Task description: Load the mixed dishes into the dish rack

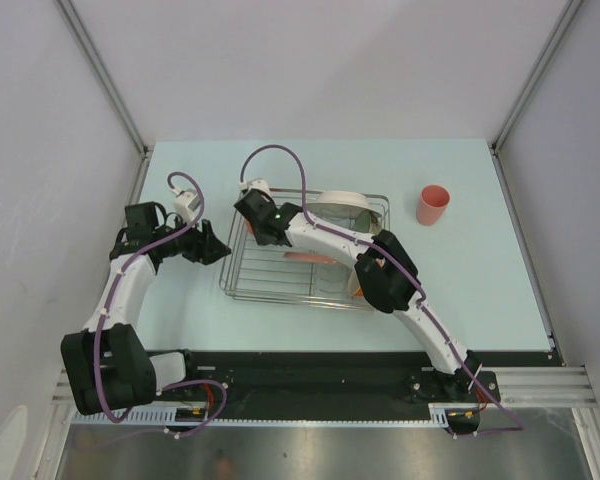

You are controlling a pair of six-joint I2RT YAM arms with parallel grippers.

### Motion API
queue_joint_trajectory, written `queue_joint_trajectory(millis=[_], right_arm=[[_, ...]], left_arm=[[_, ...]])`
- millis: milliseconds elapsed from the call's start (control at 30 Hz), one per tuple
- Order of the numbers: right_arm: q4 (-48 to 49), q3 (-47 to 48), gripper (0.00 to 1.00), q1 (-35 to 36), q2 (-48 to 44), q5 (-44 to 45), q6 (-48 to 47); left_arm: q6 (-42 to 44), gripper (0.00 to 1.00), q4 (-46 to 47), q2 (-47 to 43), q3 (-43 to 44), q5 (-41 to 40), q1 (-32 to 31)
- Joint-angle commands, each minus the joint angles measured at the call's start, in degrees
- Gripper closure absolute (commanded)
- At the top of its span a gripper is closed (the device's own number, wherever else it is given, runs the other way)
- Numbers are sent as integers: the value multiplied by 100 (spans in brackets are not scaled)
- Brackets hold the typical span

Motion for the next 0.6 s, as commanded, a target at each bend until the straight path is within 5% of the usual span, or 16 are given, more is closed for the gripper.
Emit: queue_joint_trajectory(millis=[0,200,300,567], right_arm=[[-39,-349,64,23,-220,175,-26],[13,-745,29,111,-440,253,0],[40,-728,0,172,-528,333,-26],[-469,229,0,357,-800,324,-272]], left_arm=[[229,33,7,-109,155,214,42],[220,33,-2,-83,173,187,42],[212,33,-10,-74,173,196,42],[185,33,7,-101,173,161,42]])
